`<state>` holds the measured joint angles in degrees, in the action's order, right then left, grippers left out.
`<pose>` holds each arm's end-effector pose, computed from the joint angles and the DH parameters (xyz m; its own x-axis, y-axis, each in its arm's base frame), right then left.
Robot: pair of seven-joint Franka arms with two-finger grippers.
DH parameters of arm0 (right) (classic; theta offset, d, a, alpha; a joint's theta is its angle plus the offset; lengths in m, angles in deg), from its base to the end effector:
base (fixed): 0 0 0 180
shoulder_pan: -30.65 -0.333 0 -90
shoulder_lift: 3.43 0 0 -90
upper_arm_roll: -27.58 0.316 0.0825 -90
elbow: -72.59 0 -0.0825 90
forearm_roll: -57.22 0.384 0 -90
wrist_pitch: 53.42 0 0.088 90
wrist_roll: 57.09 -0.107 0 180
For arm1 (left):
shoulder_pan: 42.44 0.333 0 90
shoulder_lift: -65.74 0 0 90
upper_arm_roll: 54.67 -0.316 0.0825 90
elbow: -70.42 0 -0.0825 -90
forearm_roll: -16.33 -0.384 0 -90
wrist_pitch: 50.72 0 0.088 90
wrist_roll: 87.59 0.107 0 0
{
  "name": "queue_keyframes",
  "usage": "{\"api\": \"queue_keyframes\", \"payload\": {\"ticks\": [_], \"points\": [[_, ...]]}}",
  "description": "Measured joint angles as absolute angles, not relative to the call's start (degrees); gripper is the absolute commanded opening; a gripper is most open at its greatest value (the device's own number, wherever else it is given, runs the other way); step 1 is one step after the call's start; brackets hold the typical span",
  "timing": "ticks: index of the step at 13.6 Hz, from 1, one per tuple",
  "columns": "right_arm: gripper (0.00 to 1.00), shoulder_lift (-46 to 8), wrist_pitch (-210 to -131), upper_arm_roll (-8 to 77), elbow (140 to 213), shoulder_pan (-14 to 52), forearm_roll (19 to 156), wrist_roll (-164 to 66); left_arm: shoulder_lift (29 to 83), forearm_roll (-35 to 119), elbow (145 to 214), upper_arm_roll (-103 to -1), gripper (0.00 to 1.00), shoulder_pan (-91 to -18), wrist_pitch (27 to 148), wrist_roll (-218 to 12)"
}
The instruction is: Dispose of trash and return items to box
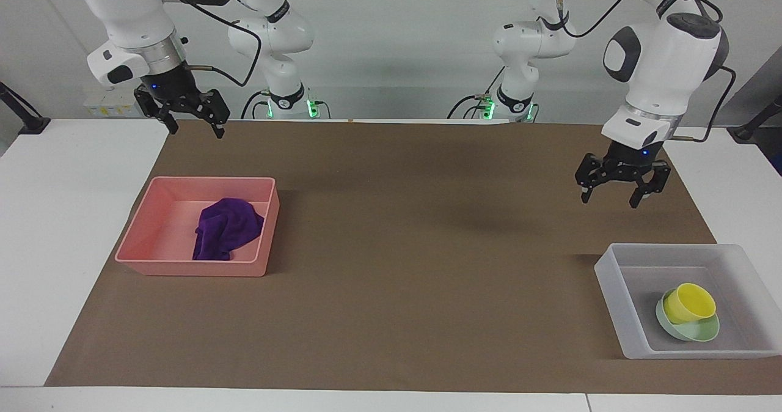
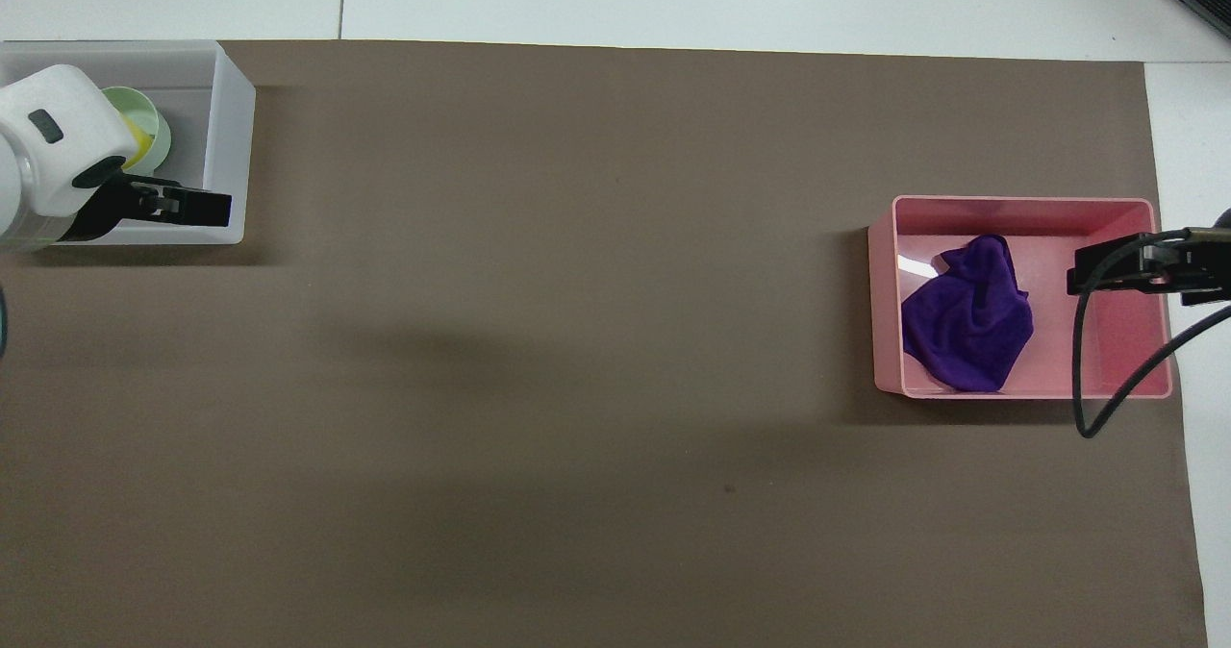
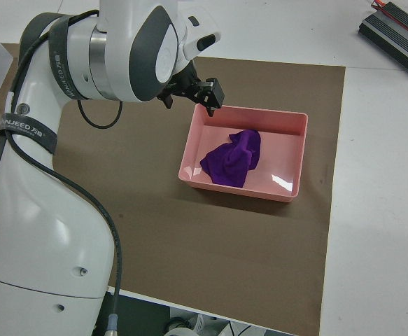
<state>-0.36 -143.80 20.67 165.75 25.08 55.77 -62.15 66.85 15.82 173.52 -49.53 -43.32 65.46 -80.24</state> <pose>0.5380 -0.0171 0.6281 0.9938 -0.1111 0.0063 -0.1112 -0.9936 0.0184 0.5775 -0.0608 0.5693 0.9421 -0.2323 0.2417 -0.2291 -0.9725 -0.0417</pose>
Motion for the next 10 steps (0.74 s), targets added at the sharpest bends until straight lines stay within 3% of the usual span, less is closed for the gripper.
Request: {"api": "queue_keyframes", "payload": {"ticks": [5,10], "points": [[1.0,-0.4,-143.8,20.7,165.7,25.1,55.8,-62.2,64.7,15.8,161.0,-49.5,1.0,-43.7,50.1,-80.3],[1.0,-0.4,-143.8,20.7,165.7,25.1,55.8,-62.2,65.0,15.8,161.2,-49.7,1.0,-43.7,44.9,-80.5]]}}
